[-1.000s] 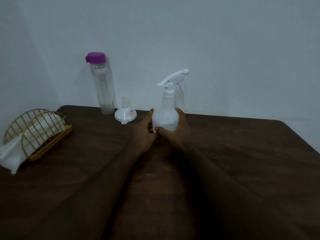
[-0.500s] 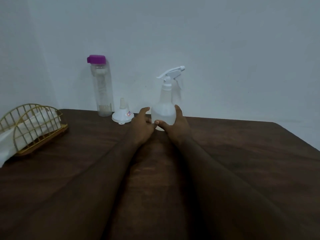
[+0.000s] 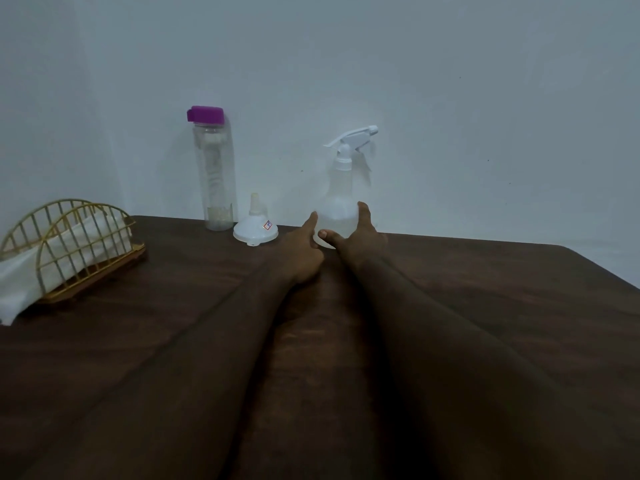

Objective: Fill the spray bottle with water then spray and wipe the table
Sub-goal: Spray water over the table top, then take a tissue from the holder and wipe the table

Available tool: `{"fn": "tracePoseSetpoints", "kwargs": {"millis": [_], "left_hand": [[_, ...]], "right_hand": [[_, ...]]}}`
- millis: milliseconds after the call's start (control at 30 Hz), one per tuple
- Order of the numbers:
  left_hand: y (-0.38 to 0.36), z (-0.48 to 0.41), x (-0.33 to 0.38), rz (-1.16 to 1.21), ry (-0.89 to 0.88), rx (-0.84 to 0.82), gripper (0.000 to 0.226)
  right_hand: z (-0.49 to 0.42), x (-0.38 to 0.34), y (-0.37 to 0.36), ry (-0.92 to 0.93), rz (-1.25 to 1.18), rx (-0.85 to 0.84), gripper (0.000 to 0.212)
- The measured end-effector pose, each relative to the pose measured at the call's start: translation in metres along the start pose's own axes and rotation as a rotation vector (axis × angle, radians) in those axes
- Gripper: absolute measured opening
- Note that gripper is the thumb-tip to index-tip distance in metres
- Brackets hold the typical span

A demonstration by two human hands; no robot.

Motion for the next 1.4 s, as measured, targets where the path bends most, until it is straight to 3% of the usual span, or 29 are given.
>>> {"fn": "tracePoseSetpoints", "kwargs": {"millis": [267, 400, 500, 533, 633, 700, 767, 867, 933, 1067, 1167, 1233, 1400], "left_hand": [[-0.001, 0.001, 0.004, -0.061, 0.005, 0.049, 0.073], [0.004, 0.002, 0.005, 0.077, 0.024, 0.093, 0.063], [0.009, 0.015, 0.01, 0.166, 0.051, 0.118, 0.048], [0.012, 0.022, 0.013, 0.147, 0.04, 0.148, 0.04], [0.02, 0.048, 0.024, 0.107, 0.019, 0.225, 0.026], [0.027, 0.071, 0.025, 0.107, 0.024, 0.237, 0.027], [0.034, 0.094, 0.024, 0.072, 0.009, 0.229, 0.028], [0.06, 0.138, 0.017, 0.017, -0.084, 0.199, 0.026], [0.092, 0.166, 0.007, -0.091, -0.168, 0.251, 0.023], [0.171, 0.212, -0.039, -0.173, -0.257, 0.596, 0.025], [0.217, 0.227, -0.074, -0.043, -0.094, 0.895, 0.018], [0.238, 0.228, -0.093, -0.011, 0.043, 1.003, 0.013], [0.245, 0.222, -0.124, -0.134, 0.286, 0.783, 0.041]], "right_hand": [[-0.002, -0.001, 0.001, 0.034, 0.052, -0.013, 0.096], [-0.001, -0.002, 0.0, -0.09, 0.089, -0.091, 0.128], [0.015, -0.008, 0.007, -0.123, 0.003, -0.145, 0.139], [0.022, -0.012, 0.009, -0.084, -0.077, -0.162, 0.129], [0.042, -0.017, 0.011, -0.073, -0.197, -0.262, 0.06], [0.055, -0.022, 0.008, -0.082, -0.179, -0.321, 0.034], [0.065, -0.037, 0.006, 0.028, -0.087, -0.343, 0.019], [0.092, -0.075, 0.0, 0.152, 0.166, -0.45, 0.016], [0.108, -0.105, -0.01, 0.237, 0.19, -0.513, 0.019], [0.146, -0.172, -0.052, 0.415, 0.06, -0.507, 0.034], [0.168, -0.214, -0.084, 0.531, 0.006, -0.403, 0.015], [0.173, -0.229, -0.101, 0.555, -0.027, -0.346, 0.013], [0.171, -0.253, -0.127, 0.632, -0.006, -0.27, 0.007]]}}
Point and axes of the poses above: each hand's wrist, its own z-axis away from the middle knuckle, its own y-axis out of the back of the hand, x = y × z, the point moved 3 cm from there along -z, towards the middle knuckle, and after that the axes turned 6 degrees about y, right-handed, at the moved point
